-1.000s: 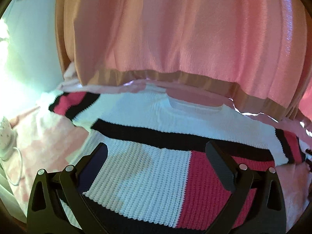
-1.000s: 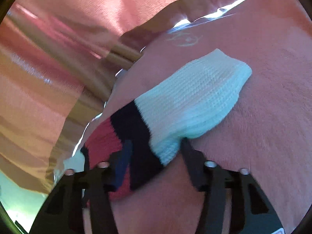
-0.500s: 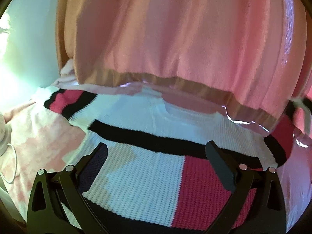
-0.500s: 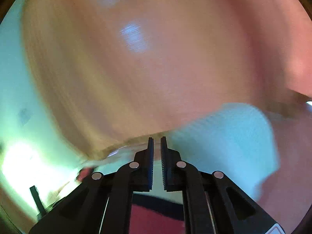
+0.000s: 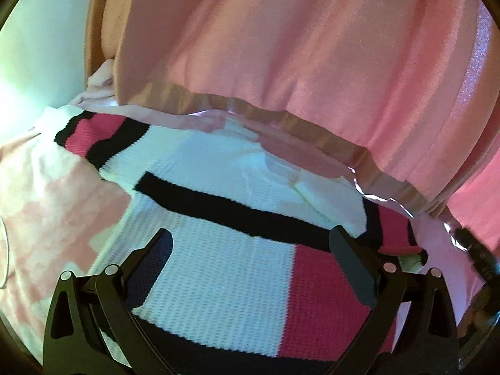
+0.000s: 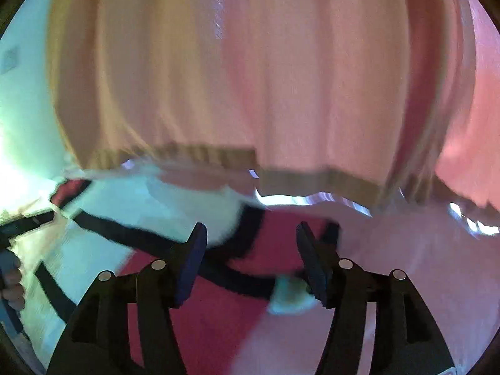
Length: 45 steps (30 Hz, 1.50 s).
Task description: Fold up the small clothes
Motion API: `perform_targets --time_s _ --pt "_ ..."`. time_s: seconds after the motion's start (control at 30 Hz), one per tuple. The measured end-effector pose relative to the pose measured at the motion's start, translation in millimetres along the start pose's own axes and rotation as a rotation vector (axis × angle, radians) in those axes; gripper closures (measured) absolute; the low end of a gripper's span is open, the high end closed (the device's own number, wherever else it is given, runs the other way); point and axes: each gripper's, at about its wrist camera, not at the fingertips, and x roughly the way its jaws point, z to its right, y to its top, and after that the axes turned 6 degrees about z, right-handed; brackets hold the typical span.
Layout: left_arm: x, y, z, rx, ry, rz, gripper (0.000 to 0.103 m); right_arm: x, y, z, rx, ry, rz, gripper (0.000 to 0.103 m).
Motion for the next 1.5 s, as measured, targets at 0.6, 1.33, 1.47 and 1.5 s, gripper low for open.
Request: perform_targets --time_s 0.6,1.33,1.47,1.5 --pt "0.9 15.2 -22.4 -0.035 0.032 0.043 0.005 170.6 -4.7 -136.1 -0.198 0.148 -0.194 0.092" --pt "114.0 14.9 -66.5 -0.333 0.057 -0.189 0.005 18.4 -73.1 -14.2 -0.029 0.036 -0.225 0.049" --pt "136.4 7.4 -50.3 -0.266 0.083 -0.190 0.015 42.0 -87.8 -12.5 -0.003 0.041 -0.257 0.049" --pt "140.2 7.4 -48.0 -0.262 0.070 -0.193 0.027 45.3 -86.7 -13.7 -0.012 0.048 -0.254 0.049"
